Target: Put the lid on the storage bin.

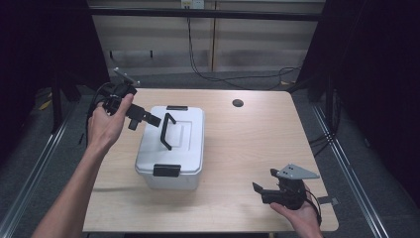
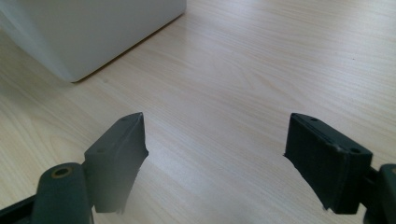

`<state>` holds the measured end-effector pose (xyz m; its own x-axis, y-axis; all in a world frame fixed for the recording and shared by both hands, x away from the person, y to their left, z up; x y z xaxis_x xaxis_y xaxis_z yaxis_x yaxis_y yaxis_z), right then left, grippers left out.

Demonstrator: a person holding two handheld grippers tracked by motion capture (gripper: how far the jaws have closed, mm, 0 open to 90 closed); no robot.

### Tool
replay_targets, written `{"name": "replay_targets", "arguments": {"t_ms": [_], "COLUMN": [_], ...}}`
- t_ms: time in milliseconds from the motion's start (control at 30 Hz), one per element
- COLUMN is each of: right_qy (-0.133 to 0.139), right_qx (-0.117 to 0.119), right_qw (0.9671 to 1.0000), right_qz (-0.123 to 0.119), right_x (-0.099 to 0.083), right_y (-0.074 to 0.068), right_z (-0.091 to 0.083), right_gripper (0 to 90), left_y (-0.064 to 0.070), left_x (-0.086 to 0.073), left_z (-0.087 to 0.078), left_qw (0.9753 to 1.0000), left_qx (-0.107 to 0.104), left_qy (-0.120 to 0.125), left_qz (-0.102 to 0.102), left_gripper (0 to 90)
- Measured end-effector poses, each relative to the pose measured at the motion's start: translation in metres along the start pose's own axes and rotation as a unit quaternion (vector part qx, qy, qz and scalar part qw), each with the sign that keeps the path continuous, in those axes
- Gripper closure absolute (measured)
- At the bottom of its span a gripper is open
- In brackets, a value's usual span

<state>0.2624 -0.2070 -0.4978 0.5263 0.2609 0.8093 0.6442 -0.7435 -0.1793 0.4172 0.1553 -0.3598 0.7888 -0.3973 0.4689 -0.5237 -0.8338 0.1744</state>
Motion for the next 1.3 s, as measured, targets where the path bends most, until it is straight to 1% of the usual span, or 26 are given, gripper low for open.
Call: {"name": "replay_targets", "arguments": {"t_ms": [33,67,100,133,167,200,367,400,433,467,500,533,633,667,767,800,867,900,967,1000,1033,1067,1167,1200,1267,1300], "right_qy": [0.000,0.000,0.000,0.000,0.000,0.001,0.000,0.000,0.000,0.000,0.000,0.000,0.000,0.001,0.002,0.002,0.003,0.003,0.002,0.002,0.000,0.000,0.002,0.002,0.003,0.003], "right_qx": [0.000,0.000,-0.001,-0.001,-0.001,-0.001,-0.002,-0.002,-0.002,-0.002,-0.002,-0.002,-0.003,-0.004,-0.004,-0.004,-0.005,-0.005,-0.004,-0.005,-0.005,-0.006,-0.006,-0.006,-0.007,-0.007], "right_qw": [1.0000,1.0000,1.0000,1.0000,1.0000,1.0000,1.0000,1.0000,1.0000,1.0000,1.0000,1.0000,1.0000,1.0000,1.0000,1.0000,1.0000,1.0000,1.0000,1.0000,1.0000,1.0000,1.0000,1.0000,1.0000,1.0000], "right_qz": [0.000,-0.001,-0.002,-0.001,-0.001,-0.002,-0.001,-0.002,-0.002,0.000,0.000,-0.001,0.000,0.002,0.002,0.003,0.003,0.003,0.003,0.001,0.002,0.002,0.001,0.001,0.001,0.002], "right_x": [0.000,0.000,0.000,0.000,0.000,0.000,0.000,0.000,0.000,0.000,0.000,0.000,0.000,0.000,0.000,0.000,0.000,0.000,0.000,0.000,0.000,0.000,0.000,0.000,0.000,0.000], "right_y": [0.000,0.000,0.000,0.000,0.000,0.000,0.000,0.000,0.000,0.000,0.000,0.000,0.000,0.000,0.000,0.000,0.000,0.000,0.000,0.001,0.001,0.001,0.001,0.001,0.001,0.001], "right_z": [0.000,0.000,0.000,0.000,0.000,0.000,0.000,0.000,0.000,0.000,0.000,0.000,0.000,-0.001,-0.002,-0.002,-0.002,-0.002,-0.002,-0.001,-0.001,-0.001,-0.002,-0.002,-0.002,-0.002], "right_gripper": [19.5,19.6,19.6,19.6,19.5,19.5,19.6,19.6,19.6,19.6,19.6,19.6,19.6,19.6,19.6,19.6,19.6,19.6,19.6,19.6,19.6,19.6,19.6,19.6,19.6,19.6], "left_y": [-0.001,-0.004,-0.008,-0.010,-0.010,-0.014,-0.022,-0.024,-0.024,-0.027,-0.027,-0.027,-0.028,-0.031,-0.036,-0.040,-0.044,-0.044,-0.048,-0.055,-0.058,-0.059,-0.063,-0.067,-0.068,-0.070], "left_x": [-0.001,-0.005,-0.009,-0.012,-0.012,-0.017,-0.029,-0.035,-0.035,-0.039,-0.039,-0.044,-0.050,-0.057,-0.062,-0.069,-0.076,-0.076,-0.084,-0.091,-0.094,-0.098,-0.105,-0.115,-0.120,-0.124], "left_z": [-0.002,-0.004,-0.006,-0.007,-0.007,-0.009,-0.015,-0.017,-0.017,-0.018,-0.018,-0.018,-0.016,-0.013,-0.010,-0.009,-0.009,-0.009,-0.008,-0.006,-0.005,-0.004,-0.002,0.003,0.005,0.005], "left_qw": [1.0000,0.9997,0.9996,0.9993,0.9993,0.9990,0.9982,0.9974,0.9974,0.9960,0.9960,0.9954,0.9953,0.9949,0.9945,0.9949,0.9943,0.9943,0.9939,0.9909,0.9900,0.9898,0.9891,0.9877,0.9882,0.9875], "left_qx": [0.000,0.004,0.013,0.019,0.019,0.024,0.025,0.027,0.027,0.044,0.044,0.038,0.039,0.043,0.047,0.035,0.039,0.039,0.045,0.059,0.060,0.053,0.053,0.065,0.063,0.066], "left_qy": [0.008,0.021,0.022,0.028,0.028,0.038,0.054,0.059,0.059,0.068,0.068,0.079,0.080,0.080,0.086,0.088,0.095,0.095,0.097,0.118,0.126,0.131,0.137,0.141,0.140,0.143], "left_qz": [-0.002,0.009,0.014,0.014,0.014,0.010,0.011,0.030,0.030,0.039,0.039,0.036,0.036,0.043,0.036,0.035,0.030,0.030,0.029,0.028,0.018,0.016,0.012,0.011,0.006,0.004], "left_gripper": [18.6,19.8,19.7,19.8,19.8,19.8,19.7,19.7,19.7,19.7,19.7,19.7,19.7,19.7,19.1,17.8,16.8,16.8,16.9,19.1,19.2,19.2,19.1,19.1,19.1,19.2]}}
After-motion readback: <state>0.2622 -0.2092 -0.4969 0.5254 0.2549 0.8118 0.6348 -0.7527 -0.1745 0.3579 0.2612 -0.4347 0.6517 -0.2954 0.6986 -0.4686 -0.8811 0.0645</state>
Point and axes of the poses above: each handheld gripper's, and its own axes: z roughly forward along the jaws, x roughly out of its top, y roughly to its right, the point moved 8 cm from there along z, roughly forward along the jaws, and after that the axes turned 13 degrees about x, right-handed, at the moved point
